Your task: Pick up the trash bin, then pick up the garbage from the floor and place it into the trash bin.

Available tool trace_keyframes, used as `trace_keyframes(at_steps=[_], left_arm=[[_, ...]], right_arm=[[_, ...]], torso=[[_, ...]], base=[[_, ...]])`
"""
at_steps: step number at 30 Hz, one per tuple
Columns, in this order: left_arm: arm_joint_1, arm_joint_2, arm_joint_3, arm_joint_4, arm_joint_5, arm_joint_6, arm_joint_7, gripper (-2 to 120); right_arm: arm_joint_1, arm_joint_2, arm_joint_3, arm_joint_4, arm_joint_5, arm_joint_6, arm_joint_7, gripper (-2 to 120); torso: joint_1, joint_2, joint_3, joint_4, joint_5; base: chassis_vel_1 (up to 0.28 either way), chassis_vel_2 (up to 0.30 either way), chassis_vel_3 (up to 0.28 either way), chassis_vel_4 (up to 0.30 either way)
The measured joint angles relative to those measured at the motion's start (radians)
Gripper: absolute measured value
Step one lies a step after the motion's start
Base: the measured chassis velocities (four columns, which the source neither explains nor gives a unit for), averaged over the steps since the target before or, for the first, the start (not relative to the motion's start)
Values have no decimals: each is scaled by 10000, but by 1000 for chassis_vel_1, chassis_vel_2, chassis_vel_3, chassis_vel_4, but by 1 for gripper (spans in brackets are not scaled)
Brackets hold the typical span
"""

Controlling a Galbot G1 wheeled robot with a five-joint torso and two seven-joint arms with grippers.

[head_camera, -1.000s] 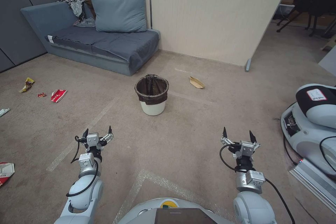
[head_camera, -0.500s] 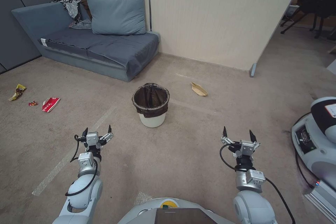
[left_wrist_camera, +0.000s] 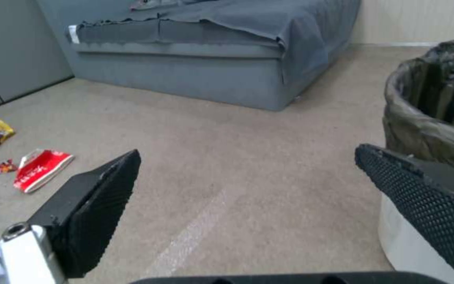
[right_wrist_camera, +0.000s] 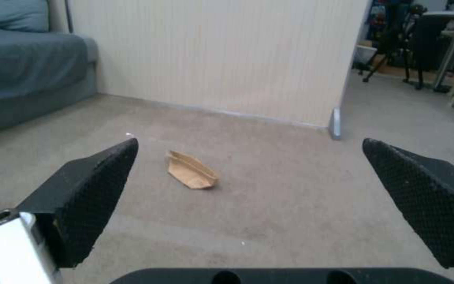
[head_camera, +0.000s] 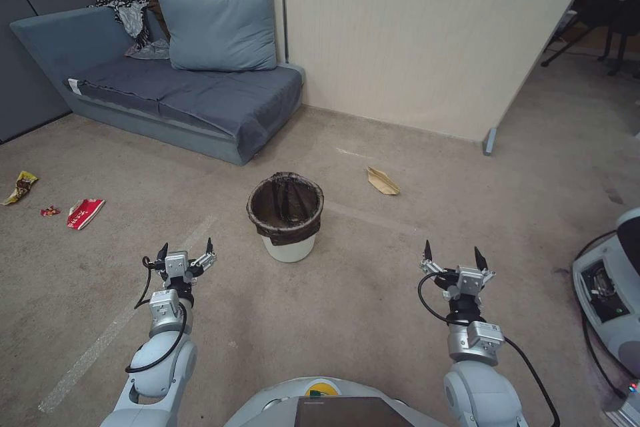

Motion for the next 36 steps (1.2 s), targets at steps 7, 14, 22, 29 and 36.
trace_keyframes(at_steps=[7, 14, 22, 29, 36], left_arm=[[15, -9, -14, -58, -6, 3, -3, 100], [16, -30, -16, -137, -11, 7, -9, 100], [16, 30, -31, -218, -63, 27, -35, 100], [-30, 206, -47, -315, -173, 77, -60, 100], [39, 1197, 58, -909, -750, 532, -203, 100]], right_arm=[[49, 13, -17, -10, 7, -11, 9, 100], [61, 34, -23, -8, 11, -15, 29, 100], [80, 57, -48, -12, -14, -15, 33, 100], [108, 103, -92, -55, -46, 43, 61, 100], [92, 99, -93, -100, -86, 114, 117, 100]], torso=[[0, 0, 0, -1, 0], [0, 0, 0, -3, 0], [0, 0, 0, 1, 0], [0, 0, 0, -2, 1], [0, 0, -1, -1, -1]], base=[[-126, 132, 130, -125], [-117, 110, 117, -113], [-107, 127, 127, -112], [-91, 86, 83, -100], [0, 0, 0, 0]])
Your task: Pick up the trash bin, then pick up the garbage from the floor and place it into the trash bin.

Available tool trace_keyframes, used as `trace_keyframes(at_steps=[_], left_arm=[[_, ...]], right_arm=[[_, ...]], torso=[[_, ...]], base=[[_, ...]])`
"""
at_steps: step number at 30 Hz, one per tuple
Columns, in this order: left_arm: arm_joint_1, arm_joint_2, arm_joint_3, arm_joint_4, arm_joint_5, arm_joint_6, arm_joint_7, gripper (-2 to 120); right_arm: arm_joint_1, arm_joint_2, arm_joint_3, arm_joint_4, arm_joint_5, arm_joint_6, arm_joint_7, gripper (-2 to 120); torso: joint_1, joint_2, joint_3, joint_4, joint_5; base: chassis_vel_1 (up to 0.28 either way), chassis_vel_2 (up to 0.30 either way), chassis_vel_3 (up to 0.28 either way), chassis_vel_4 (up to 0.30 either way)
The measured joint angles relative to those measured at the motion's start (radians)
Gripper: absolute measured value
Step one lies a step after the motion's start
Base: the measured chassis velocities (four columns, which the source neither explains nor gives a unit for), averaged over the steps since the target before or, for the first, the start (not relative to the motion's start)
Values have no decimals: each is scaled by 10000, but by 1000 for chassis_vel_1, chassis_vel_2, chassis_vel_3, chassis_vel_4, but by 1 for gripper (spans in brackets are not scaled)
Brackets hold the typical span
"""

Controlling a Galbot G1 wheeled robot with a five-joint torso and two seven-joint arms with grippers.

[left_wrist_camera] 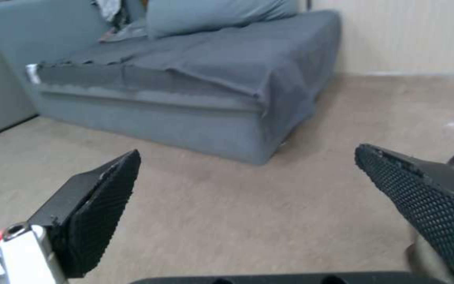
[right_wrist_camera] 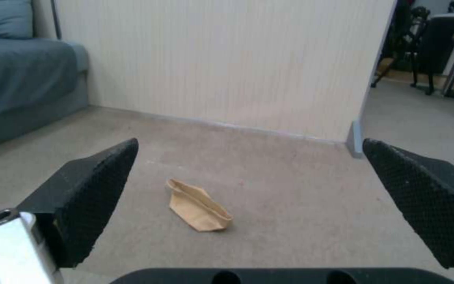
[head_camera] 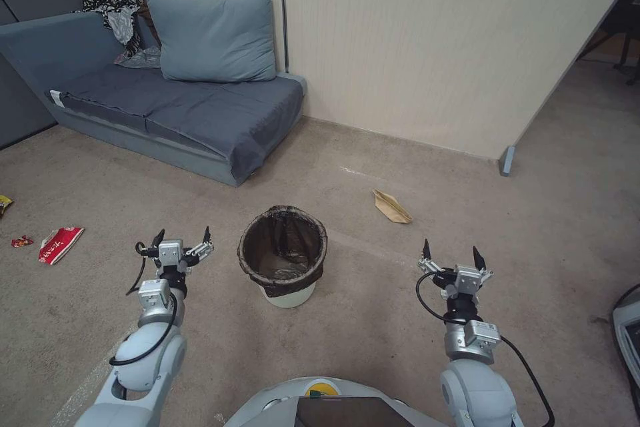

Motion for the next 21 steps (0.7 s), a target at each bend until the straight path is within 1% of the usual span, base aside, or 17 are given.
trace_keyframes(at_steps=[1, 2, 4, 5, 7, 8, 9, 10, 12, 13, 15, 16, 19, 20, 21], left_arm=[[0, 0, 0, 0, 0, 0, 0, 100], [-45, 393, 21, -218, -347, 248, -45, 100], [-203, 1290, 140, -740, -1548, 1046, -243, 100], [-203, 1290, 140, -740, -1548, 1046, -243, 100], [-395, 1795, 316, -873, -2300, 1597, -504, 100], [-395, 1795, 316, -873, -2300, 1597, -504, 100], [-437, 1943, 380, -916, -2497, 1768, -569, 100], [-523, 2263, 535, -990, -2887, 2162, -691, 100], [-676, 2752, 817, -1006, -3547, 2661, -840, 100], [-676, 2752, 817, -1006, -3547, 2661, -840, 100], [-934, 3230, 1085, -995, -4352, 3132, -972, 100], [-934, 3230, 1085, -995, -4352, 3132, -972, 100], [-1464, 3701, 1353, -868, -5316, 3797, -1157, 100], [-1464, 3701, 1353, -868, -5316, 3797, -1157, 100], [-1663, 3867, 1415, -807, -5576, 4165, -1211, 100]], right_arm=[[0, 0, 0, 0, 0, 0, 0, 100], [-10, -4, 0, -8, -16, 0, 24, 100], [-10, -17, -3, -48, -19, -6, 96, 100], [-10, -17, -3, -48, -19, -6, 96, 100], [-10, -45, 6, -64, -9, -11, 122, 100], [-10, -45, 6, -64, -9, -11, 122, 100], [-9, -57, 11, -70, -7, -11, 128, 100], [-8, -67, 19, -81, 4, -11, 138, 100], [1, -73, 31, -106, 23, -10, 156, 100], [1, -73, 31, -106, 23, -10, 156, 100], [14, -67, 37, -137, 47, -8, 166, 100], [14, -67, 37, -137, 47, -8, 166, 100], [16, -45, 40, -180, 67, 0, 187, 100], [16, -45, 40, -180, 67, 0, 187, 100], [63, -51, 14, -242, 79, 0, 194, 100]], torso=[[0, 0, 0, 0, 0], [0, 0, 0, 0, 0], [0, 0, 0, 0, 0], [0, 0, 0, 0, 0], [0, 0, 1, -2, 0], [0, 0, 1, -2, 0], [0, 0, 0, -1, -1], [0, 0, 0, -1, 0], [0, 0, 1, 1, -1], [0, 0, 1, 1, -1], [0, 0, 1, 1, 0], [0, 0, 1, 1, 0], [0, 0, 1, -2, 0], [0, 0, 1, -2, 0], [0, 0, 1, -6, -1]], base=[[0, 0, 0, 0], [0, 0, 0, 0], [0, 0, 0, 0], [0, 0, 0, 0], [0, 0, 0, 0], [0, 0, 0, 0], [0, 0, 0, 0], [0, 0, 0, 0], [0, 0, 0, 0], [0, 0, 0, 0], [0, 0, 0, 0], [0, 0, 0, 0], [0, 0, 0, 0], [0, 0, 0, 0], [0, 0, 0, 0]])
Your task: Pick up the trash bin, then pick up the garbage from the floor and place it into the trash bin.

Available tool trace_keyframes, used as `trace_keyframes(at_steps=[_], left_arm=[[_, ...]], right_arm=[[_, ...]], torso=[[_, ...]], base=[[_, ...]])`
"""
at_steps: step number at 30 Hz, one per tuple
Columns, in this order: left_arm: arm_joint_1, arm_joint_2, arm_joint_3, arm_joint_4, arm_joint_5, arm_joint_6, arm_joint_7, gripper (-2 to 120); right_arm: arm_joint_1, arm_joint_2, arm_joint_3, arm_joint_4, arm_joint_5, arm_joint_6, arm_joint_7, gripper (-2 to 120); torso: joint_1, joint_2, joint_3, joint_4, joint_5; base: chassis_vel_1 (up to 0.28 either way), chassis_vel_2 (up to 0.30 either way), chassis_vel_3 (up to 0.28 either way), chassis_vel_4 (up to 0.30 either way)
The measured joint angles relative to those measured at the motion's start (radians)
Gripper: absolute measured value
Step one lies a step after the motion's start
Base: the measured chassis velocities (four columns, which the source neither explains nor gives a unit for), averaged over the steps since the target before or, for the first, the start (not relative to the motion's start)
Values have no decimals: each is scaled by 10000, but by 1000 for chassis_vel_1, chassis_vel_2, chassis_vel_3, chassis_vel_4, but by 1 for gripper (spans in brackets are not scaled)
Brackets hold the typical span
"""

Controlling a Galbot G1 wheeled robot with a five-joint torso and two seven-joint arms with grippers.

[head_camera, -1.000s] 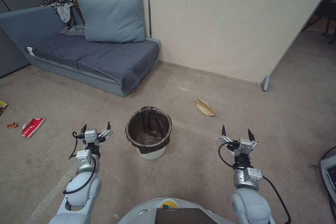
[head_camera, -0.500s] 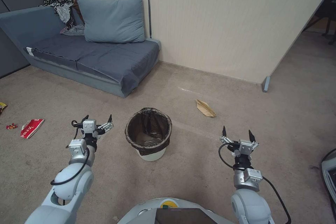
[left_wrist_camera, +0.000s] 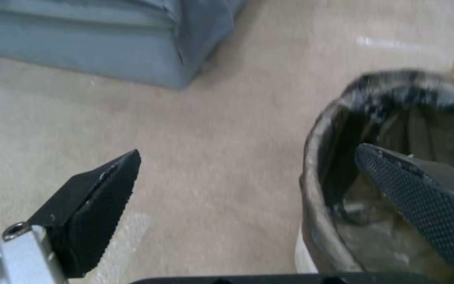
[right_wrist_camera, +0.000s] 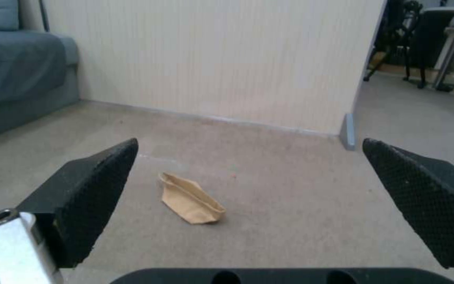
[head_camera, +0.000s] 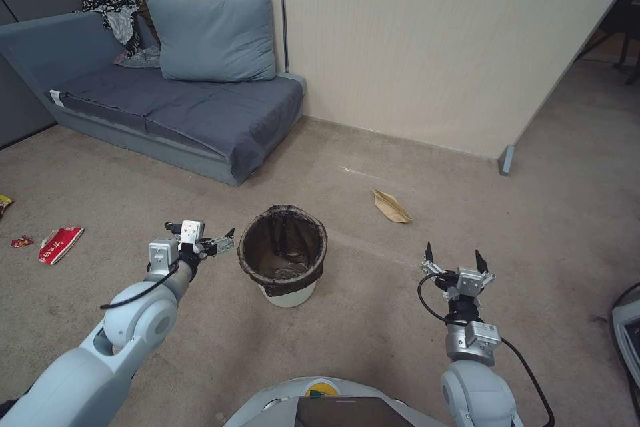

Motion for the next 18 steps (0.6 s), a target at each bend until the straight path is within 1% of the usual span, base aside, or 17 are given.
trace_keyframes(at_steps=[2, 3, 4, 6, 7, 12, 16, 18], left_arm=[[-27, 34, 1, 12, -36, 93, -12, 100], [-50, 116, 25, 78, -97, 261, -29, 100], [-84, 162, 78, 146, -120, 308, -35, 100], [-173, 239, 185, 277, -133, 322, -31, 100], [-249, 280, 299, 389, -153, 320, -18, 100], [-514, 337, 642, 682, -200, 290, 69, 100], [-731, 359, 871, 948, -423, 240, 127, 100], [-1029, 372, 1089, 1149, -519, 190, 140, 100]], right_arm=[[48, -19, -30, -39, 3, -2, 1, 100], [180, -79, -135, -170, 12, -8, 5, 100], [228, -106, -189, -233, 20, -11, 9, 100], [264, -136, -258, -303, 46, -19, 17, 100], [301, -163, -327, -361, 82, -31, 20, 100], [458, -218, -512, -515, 181, -49, 16, 100], [627, -219, -717, -596, 249, -143, 10, 100], [664, -175, -767, -598, 265, -173, 7, 100]], torso=[[0, 0, 0, 0, 0], [0, 0, 0, 9, 2], [0, 0, 0, 12, 2], [0, 0, 0, 11, 2], [0, 0, 0, 6, 2], [0, 0, 0, 3, 2], [0, 0, 0, 9, 3], [0, 0, 0, 9, 2]], base=[[0, 0, 0, 0], [0, 0, 0, 0], [0, 0, 0, 0], [0, 0, 0, 0], [0, 0, 0, 0], [0, 0, 0, 0], [0, 0, 0, 0], [0, 0, 0, 0]])
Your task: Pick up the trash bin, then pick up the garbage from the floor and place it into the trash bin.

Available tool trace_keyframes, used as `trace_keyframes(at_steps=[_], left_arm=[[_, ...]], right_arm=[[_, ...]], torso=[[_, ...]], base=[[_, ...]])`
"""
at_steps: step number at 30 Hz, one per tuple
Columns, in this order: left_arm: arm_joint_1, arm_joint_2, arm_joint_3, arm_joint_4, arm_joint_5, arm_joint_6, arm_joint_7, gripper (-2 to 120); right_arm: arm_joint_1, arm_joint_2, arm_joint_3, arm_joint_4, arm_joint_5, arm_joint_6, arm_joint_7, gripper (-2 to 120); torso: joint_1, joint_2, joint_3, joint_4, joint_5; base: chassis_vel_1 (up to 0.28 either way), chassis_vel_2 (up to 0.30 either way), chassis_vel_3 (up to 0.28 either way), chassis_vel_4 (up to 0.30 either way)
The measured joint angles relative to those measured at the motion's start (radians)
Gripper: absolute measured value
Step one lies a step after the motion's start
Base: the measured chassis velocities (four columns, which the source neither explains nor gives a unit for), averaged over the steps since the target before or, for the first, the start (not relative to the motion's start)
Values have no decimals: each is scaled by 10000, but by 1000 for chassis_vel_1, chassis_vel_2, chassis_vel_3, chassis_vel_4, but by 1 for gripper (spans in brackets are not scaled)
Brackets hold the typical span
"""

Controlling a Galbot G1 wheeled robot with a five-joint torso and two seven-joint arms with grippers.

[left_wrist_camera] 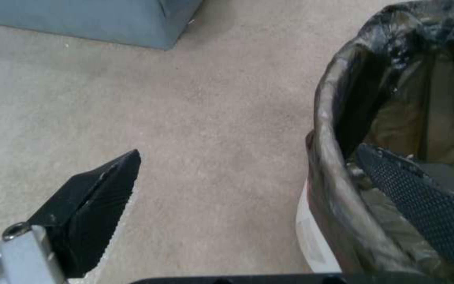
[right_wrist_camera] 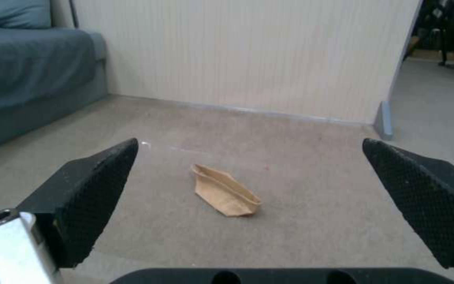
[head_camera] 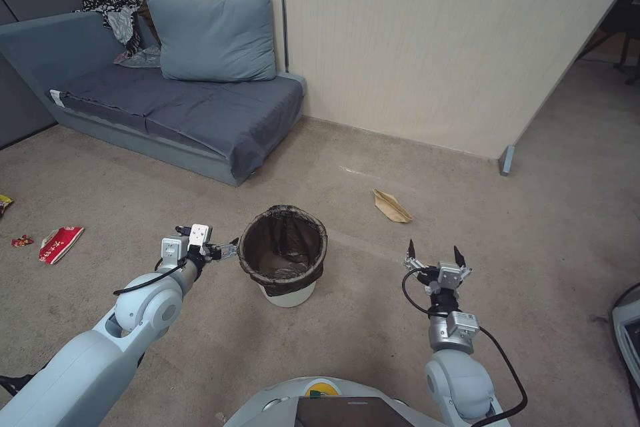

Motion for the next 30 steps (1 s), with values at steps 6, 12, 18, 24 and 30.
trace_keyframes(at_steps=[6, 12, 18, 24, 30], left_arm=[[-753, 4, 551, 301, -138, -125, 0, 100], [-1506, 79, 1190, 569, -462, -12, -4, 100], [-2116, 72, 1730, 935, -779, 29, 74, 100], [-2554, -109, 2100, 1143, -1695, 664, -402, 100], [-3043, -223, 2431, 1529, -2486, 1036, -638, 100]], right_arm=[[19, 75, -54, 23, 24, -61, 0, 100], [83, 175, -79, 0, 6, -93, 0, 100], [75, 223, -76, -3, -41, -87, -9, 100], [60, 228, -70, 55, -62, -63, -20, 100], [61, 272, -66, 91, -73, -58, -17, 100]], torso=[[0, 0, 0, -7, 0], [0, 0, 0, -3, 1], [0, 0, 0, -3, 1], [0, 0, 0, -3, 1], [0, 0, 0, -3, 1]], base=[[0, 0, 0, 0], [0, 0, 0, 0], [0, 0, 0, 0], [0, 0, 0, 0], [0, 0, 0, 0]])
